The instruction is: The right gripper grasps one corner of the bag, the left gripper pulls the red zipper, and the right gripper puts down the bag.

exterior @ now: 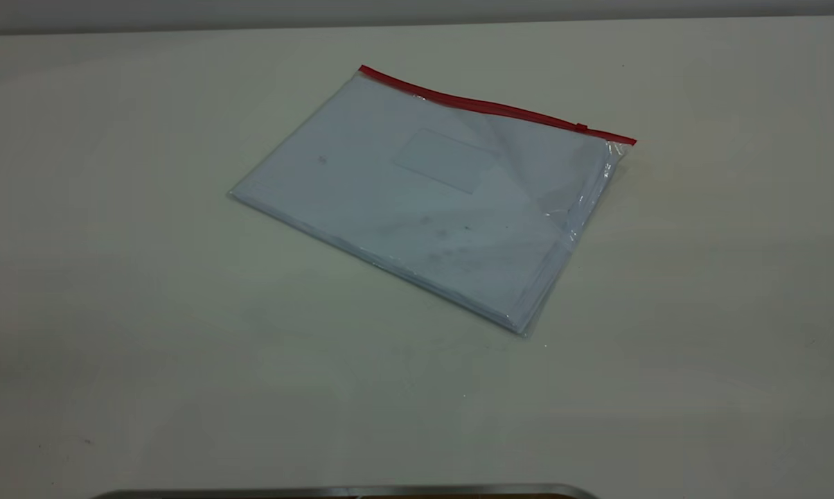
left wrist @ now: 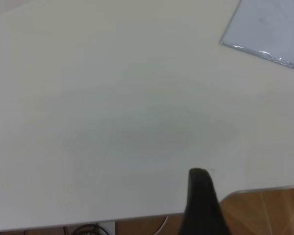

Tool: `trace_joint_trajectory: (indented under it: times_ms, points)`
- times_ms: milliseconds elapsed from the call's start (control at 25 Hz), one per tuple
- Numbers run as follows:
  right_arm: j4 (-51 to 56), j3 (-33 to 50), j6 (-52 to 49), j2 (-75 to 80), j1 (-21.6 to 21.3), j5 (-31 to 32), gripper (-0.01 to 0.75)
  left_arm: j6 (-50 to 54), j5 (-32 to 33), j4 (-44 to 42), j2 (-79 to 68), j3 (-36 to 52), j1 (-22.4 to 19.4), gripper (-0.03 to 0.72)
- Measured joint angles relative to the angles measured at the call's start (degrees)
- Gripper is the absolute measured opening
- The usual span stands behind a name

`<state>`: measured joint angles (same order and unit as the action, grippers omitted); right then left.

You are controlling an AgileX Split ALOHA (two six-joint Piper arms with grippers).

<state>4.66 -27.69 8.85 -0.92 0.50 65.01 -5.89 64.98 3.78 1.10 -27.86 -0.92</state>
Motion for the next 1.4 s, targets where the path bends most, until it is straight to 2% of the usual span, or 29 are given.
trace_joint_trajectory:
  times_ms: [1040,1200,1400]
  points:
    - [0.1,0.0,0.0,0.0,0.0,0.0,0.240,0.1,0.0,0.0,0.0,0.0,0.0,0.586]
    - [0.1,0.0,0.0,0.0,0.0,0.0,0.240,4.6,0.0,-0.6,-1.2,0.0,0.2,0.586]
    - [0.1,-2.9,-5.1,0.4,0.0,-3.8,0.311,7.8,-2.8,-2.9,-13.8,-5.7,0.2,0.586]
